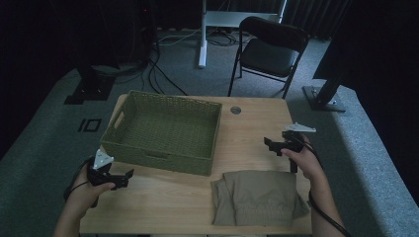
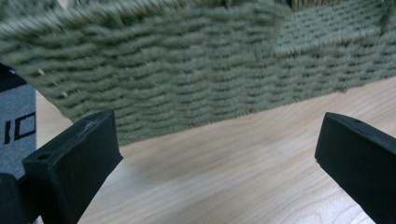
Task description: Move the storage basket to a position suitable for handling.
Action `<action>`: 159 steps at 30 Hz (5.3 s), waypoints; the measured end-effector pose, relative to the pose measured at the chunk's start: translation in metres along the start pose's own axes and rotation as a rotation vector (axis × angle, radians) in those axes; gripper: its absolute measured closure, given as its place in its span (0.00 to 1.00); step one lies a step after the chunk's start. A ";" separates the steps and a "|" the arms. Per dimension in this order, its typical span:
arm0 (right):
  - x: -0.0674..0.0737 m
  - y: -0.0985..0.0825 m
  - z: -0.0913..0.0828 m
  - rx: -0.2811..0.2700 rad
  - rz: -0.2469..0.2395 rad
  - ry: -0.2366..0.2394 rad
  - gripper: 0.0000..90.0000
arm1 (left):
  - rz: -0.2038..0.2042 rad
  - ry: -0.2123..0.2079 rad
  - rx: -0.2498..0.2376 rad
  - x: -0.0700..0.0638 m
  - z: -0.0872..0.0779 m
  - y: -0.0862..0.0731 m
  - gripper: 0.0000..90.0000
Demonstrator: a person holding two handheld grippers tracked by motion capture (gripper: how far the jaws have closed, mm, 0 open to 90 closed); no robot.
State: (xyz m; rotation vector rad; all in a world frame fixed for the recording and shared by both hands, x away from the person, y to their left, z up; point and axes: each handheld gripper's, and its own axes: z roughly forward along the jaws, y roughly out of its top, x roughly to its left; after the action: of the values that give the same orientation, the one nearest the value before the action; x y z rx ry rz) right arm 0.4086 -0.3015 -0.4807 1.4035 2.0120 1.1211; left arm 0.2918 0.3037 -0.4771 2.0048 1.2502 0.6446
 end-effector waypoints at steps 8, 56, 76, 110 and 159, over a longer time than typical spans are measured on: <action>0.014 0.012 -0.001 -0.011 -0.019 0.005 0.13 | -0.002 0.019 -0.039 0.014 -0.012 0.018 0.01; 0.172 0.069 0.052 -0.113 -0.034 0.173 0.13 | -0.083 0.067 -0.039 0.103 0.063 0.085 0.01; 0.202 0.054 0.092 -0.076 0.058 0.005 0.17 | -0.174 0.117 -0.043 0.108 0.087 0.079 0.42; 0.176 0.057 0.087 -0.035 0.141 -0.232 0.78 | -0.283 0.119 -0.021 0.065 0.096 0.082 0.90; 0.038 0.046 0.049 -0.016 0.117 -0.289 0.85 | -0.283 0.011 -0.033 -0.053 0.146 0.130 0.89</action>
State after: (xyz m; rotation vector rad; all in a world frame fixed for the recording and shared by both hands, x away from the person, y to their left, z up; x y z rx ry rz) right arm 0.4552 -0.2416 -0.4678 1.5914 1.7346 0.9173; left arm 0.4474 0.1736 -0.4760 1.7548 1.4848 0.5342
